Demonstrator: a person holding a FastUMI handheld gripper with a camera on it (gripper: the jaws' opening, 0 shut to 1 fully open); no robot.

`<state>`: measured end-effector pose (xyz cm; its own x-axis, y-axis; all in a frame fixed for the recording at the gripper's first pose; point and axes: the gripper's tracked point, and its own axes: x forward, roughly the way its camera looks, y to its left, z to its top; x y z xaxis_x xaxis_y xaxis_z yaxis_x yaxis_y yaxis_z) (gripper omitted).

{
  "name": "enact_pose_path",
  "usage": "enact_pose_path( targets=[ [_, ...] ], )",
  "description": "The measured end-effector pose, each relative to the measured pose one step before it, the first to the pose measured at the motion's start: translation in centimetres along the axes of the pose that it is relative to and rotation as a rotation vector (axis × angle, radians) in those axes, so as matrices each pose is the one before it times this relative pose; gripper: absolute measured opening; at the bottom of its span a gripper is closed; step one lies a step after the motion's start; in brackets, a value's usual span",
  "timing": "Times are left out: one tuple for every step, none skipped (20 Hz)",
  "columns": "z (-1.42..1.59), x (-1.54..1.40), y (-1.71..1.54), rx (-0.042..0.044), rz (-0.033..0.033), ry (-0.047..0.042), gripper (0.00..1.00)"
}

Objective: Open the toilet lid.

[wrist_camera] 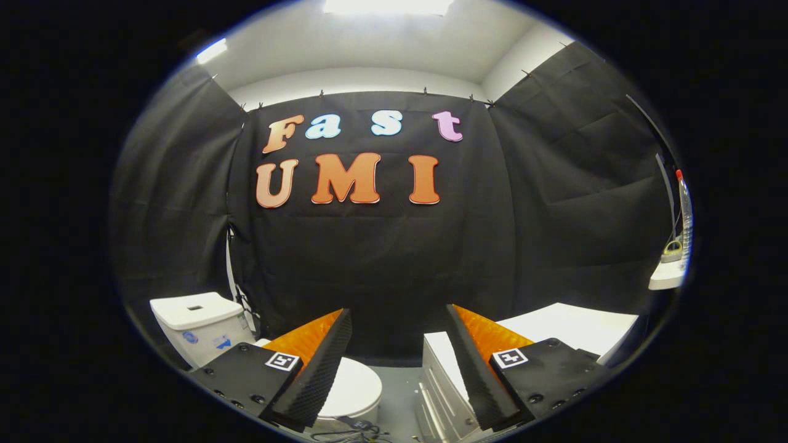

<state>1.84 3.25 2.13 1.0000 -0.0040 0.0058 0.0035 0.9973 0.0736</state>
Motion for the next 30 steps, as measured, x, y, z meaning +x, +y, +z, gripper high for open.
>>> enact_pose_path(
  targets=[
    [-0.054, 0.406, 0.211, 0.01662, -0.00533, -0.00438, 0.98],
    [-0.075, 0.204, 0.377, 0.02598, -0.00403, -0.00778, 0.98],
    [-0.498, 0.192, 0.222, 0.03379, -0.00789, -0.0037, 0.98],
    [-1.152, 0.245, 0.169, 0.04541, -0.00647, 0.00876, 0.98],
    [-1.573, 0.008, 0.271, 0.04699, 0.00207, 0.01464, 0.98],
    [-1.453, 0.114, 0.085, 0.04786, -0.00339, 0.01408, 0.98],
    [-2.088, -0.094, -0.325, 0.02814, -0.01184, 0.04125, 0.98],
    [-1.655, -0.019, -0.584, 0.00488, -0.01914, 0.03806, 0.98],
    [-1.557, 0.483, -0.786, -0.00358, -0.02344, 0.0162, 0.98],
    [-1.84, 0.38, -0.363, 0.00438, -0.01574, 0.02234, 0.98],
    [-1.11, 0.105, -0.226, 0.01374, -0.008, 0.01935, 0.98],
    [-0.83, -0.154, 0.009, 0.01491, -0.00579, 0.0237, 0.98],
    [-0.868, 0.194, 0.089, 0.01252, -0.00498, 0.01856, 0.98],
    [-0.983, 0.278, 0.201, 0.00576, -0.00362, 0.0222, 0.98],
    [-0.643, 0.402, 0.377, -0.00131, 0.00141, 0.01523, 0.98],
    [-0.284, 0.432, 0.383, -0.0026, 0.00028, 0.00117, 0.98],
    [-0.197, 0.418, 0.338, -0.00226, 0.0006, -0.00382, 0.98],
    [-0.463, 0.391, 0.33, 0.00183, 0.00489, 0.00234, 0.98],
    [-0.744, 0.337, 0.284, 0.00656, 0.008, 0.00815, 0.98],
    [-0.769, 0.221, 0.192, 0.00431, 0.00792, 0.01151, 0.98],
    [-0.813, 0.169, -0.051, -0.00316, 0.00115, 0.01083, 0.98],
    [-0.709, 0.117, -0.368, -0.00714, -0.00387, 0.00115, 0.98],
    [-0.788, -0.055, -0.677, -0.00693, -0.00984, 0.00137, 0.98],
    [-1.011, 0.063, -0.933, -0.00216, -0.01549, 0.00701, 0.98],
    [-1.064, -0.014, -1.352, 0.00127, -0.0291, 0.01996, 0.98],
    [-1.22, -0.023, -1.361, 0.00966, -0.02674, 0.02744, 0.98],
    [-1.063, 0.225, -1.39, 0.02364, -0.02089, 0.02333, 0.98],
    [-0.355, 0.653, -0.899, 0.03733, -0.00599, 0.00563, 0.98],
    [0.078, 0.622, -0.635, 0.03994, -0.00187, -0.01209, 0.99],
    [-0.433, 0.262, -0.725, 0.03466, -0.00252, 0.02136, 0.99]
  ],
)
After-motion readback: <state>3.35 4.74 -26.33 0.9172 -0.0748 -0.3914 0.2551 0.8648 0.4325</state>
